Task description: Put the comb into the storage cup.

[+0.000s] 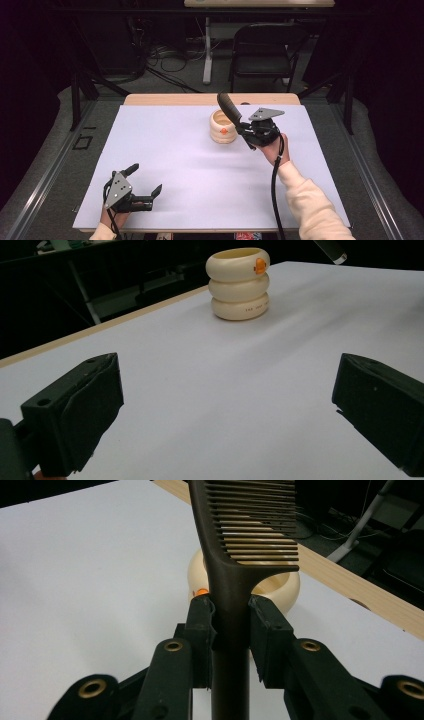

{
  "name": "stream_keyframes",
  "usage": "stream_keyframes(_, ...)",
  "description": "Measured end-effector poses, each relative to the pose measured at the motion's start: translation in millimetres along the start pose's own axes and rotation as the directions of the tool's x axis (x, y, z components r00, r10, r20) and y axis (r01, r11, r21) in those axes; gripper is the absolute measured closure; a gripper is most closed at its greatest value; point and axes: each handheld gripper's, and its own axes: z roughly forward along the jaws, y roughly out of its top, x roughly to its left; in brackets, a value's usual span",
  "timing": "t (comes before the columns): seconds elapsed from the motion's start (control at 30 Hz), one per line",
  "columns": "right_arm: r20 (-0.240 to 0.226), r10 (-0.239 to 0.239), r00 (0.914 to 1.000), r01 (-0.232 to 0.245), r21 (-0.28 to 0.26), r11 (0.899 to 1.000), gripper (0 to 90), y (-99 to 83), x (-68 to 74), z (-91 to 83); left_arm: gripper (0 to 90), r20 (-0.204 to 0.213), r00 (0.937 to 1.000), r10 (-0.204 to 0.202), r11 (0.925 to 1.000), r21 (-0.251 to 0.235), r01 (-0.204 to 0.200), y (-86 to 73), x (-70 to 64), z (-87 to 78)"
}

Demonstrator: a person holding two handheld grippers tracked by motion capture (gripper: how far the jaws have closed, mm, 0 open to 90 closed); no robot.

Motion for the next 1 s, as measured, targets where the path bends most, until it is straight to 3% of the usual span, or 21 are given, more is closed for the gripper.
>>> stream_keyframes(1.0,0.02,-0.024,0.9995,0.024,0.022,0.999,72.2,21.7,-8.5,5.9,0.0,-0.001,1.0,-0.002,1.0,0.0,0.002,-0.1,-0.1,0.7)
